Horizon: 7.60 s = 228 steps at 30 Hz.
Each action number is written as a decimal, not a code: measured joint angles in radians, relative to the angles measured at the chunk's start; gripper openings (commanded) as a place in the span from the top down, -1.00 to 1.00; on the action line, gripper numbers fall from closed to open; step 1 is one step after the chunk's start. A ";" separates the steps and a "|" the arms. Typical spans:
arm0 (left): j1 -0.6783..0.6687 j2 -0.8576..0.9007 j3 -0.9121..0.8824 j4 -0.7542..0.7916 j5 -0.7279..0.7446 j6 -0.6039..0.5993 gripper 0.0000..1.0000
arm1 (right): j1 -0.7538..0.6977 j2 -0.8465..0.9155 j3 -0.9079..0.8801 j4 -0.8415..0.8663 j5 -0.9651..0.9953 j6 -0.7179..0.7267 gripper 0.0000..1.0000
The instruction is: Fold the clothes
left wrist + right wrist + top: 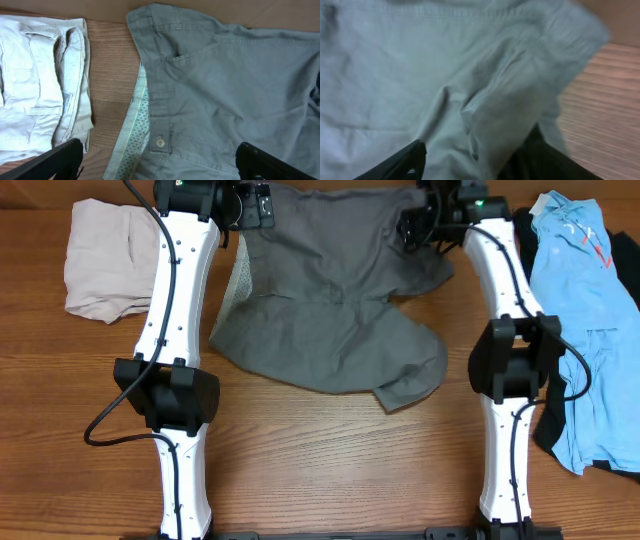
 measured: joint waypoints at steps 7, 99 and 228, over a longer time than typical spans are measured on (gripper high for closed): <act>0.000 0.000 -0.003 0.000 0.002 0.000 -0.95 | -0.006 0.025 -0.004 0.014 0.023 0.039 -0.27; 0.002 -0.492 -0.841 0.100 0.143 0.328 -1.00 | 0.129 -1.043 -1.260 -0.344 0.018 0.629 -1.00; 0.070 -0.595 -0.878 -0.239 0.176 0.067 -0.58 | -0.111 -1.190 -1.451 -0.280 -0.015 0.483 -0.22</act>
